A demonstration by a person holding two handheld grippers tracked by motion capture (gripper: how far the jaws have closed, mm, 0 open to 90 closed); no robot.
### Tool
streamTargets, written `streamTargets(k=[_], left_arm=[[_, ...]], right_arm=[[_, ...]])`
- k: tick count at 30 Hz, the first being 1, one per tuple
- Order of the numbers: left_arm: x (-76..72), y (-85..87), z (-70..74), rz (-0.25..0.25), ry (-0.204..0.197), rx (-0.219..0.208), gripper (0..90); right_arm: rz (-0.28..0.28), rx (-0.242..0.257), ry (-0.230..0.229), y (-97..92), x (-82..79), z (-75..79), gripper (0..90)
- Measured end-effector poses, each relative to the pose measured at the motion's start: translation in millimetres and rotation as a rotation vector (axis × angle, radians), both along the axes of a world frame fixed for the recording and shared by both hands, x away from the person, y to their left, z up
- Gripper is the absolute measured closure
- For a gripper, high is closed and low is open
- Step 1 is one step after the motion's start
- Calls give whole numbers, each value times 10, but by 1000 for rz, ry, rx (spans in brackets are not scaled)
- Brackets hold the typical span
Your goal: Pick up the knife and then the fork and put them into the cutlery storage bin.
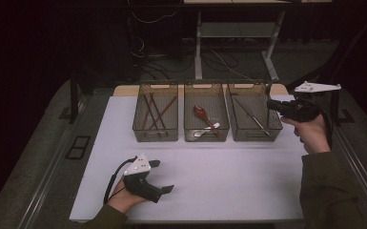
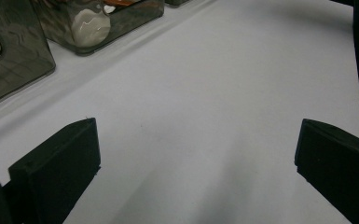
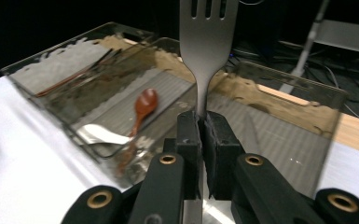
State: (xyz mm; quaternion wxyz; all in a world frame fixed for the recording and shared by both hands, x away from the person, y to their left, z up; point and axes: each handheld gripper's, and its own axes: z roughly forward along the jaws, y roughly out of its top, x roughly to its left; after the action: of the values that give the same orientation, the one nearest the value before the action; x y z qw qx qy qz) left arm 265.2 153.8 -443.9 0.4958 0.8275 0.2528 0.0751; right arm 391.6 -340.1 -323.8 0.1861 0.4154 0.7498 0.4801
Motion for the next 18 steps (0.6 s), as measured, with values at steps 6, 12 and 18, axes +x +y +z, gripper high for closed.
streamTargets(k=[6,12,18], left_arm=[[-2,-1,1,0,-2,1,0],[-2,0,1,-2,-2,2,0],[-4,1,2,-3,-3,1,0]], right_arm=[[-76,8,-6,-85,131,-63,844],[-118,19,-3,-108,234,-107,845],[-118,-32,63,-47,314,-260,844]])
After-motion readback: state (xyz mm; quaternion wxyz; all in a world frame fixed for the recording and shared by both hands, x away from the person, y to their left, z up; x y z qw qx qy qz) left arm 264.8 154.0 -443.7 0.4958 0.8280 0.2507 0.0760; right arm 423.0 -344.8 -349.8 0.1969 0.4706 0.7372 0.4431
